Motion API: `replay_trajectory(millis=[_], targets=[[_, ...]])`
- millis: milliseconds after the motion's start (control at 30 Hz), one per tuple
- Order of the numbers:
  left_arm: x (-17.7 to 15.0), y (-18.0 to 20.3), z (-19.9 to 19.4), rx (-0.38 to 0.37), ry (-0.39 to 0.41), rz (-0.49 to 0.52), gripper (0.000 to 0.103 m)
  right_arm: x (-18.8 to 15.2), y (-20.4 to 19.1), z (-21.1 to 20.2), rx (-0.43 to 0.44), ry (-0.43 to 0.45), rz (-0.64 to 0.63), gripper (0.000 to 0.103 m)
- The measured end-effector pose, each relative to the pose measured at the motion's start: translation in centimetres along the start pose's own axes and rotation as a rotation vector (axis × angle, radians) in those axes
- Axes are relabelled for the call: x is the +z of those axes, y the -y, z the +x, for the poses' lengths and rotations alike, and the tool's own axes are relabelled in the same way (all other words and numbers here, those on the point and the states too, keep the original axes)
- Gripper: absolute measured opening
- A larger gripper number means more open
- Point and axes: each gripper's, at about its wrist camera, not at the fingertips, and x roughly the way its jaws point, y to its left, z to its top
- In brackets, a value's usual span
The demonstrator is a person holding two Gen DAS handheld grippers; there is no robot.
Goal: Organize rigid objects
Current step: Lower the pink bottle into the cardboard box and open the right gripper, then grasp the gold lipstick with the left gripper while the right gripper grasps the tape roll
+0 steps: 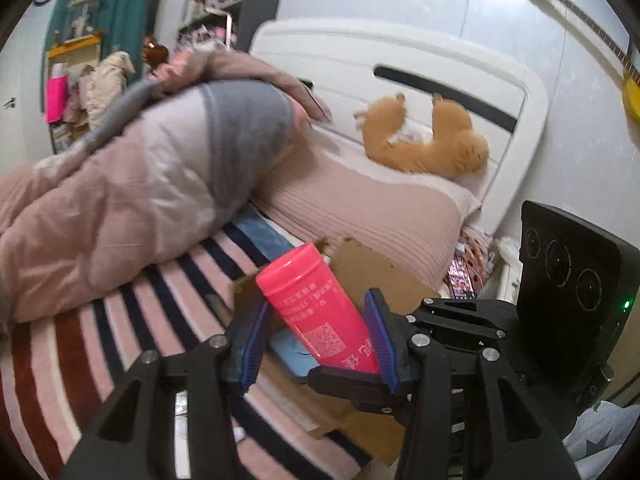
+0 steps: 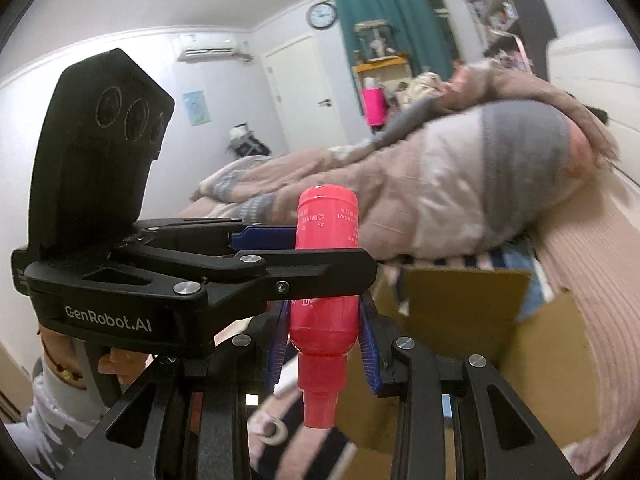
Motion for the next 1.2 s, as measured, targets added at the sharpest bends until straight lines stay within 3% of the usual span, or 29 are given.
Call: replay_trajectory(millis=[200,367,467,533,600,733,833,933,1100,1200], targets=[[0.1,1.3,5.7,0.005,-0.148,0.018,0.044,-1.7,4.8,0.3,-0.030,-0.081,0.081,0.028],[-0.4,1.1,7.6,0.040,-0.214,0.022,0.044,-2.9,6.2,1.7,-0.028,-0.152,0.110,0.028],[-0.5,0.8,7.3,0.057,-0.211,0.026,0.055,-3.1,6.1,2.5,-0.054,-0.188,0.106,0.029],[-0.5,0.4,6.5,0.037,-0.184,0.010,0.068,-3.1,6.3,3.4,-0.052,-0.221,0.128,0.039],[-0.3,-0.2,5.1,0.026,-0.147,-0.010,0.069,-3.3,6.3,3.7,-0.021,-0.244,0.151,0.044],[-0.3,-1.8,0.7,0.055,-0.072,-0.021,0.072,-2.5,4.8,3.0,-0.099,-0.190,0.099,0.044],[-0.9,-3.9,-2.8,0.140,-0.025,-0.030,0.073,-1.2,2.0,1.1,-0.022,-0.081,0.043,0.044],[-1.7,-6.3,-5.5,0.210,0.003,-0.055,0.073,-0.3,-1.8,0.5,0.033,-0.042,-0.039,0.044],[-5.1,-11.1,-9.3,0.310,0.026,-0.114,0.073,-0.8,-7.1,3.4,0.140,-0.109,-0.105,0.044],[-8.0,-13.6,-10.2,0.337,0.025,-0.149,0.073,-2.0,-9.4,5.7,0.156,-0.148,-0.130,0.044]])
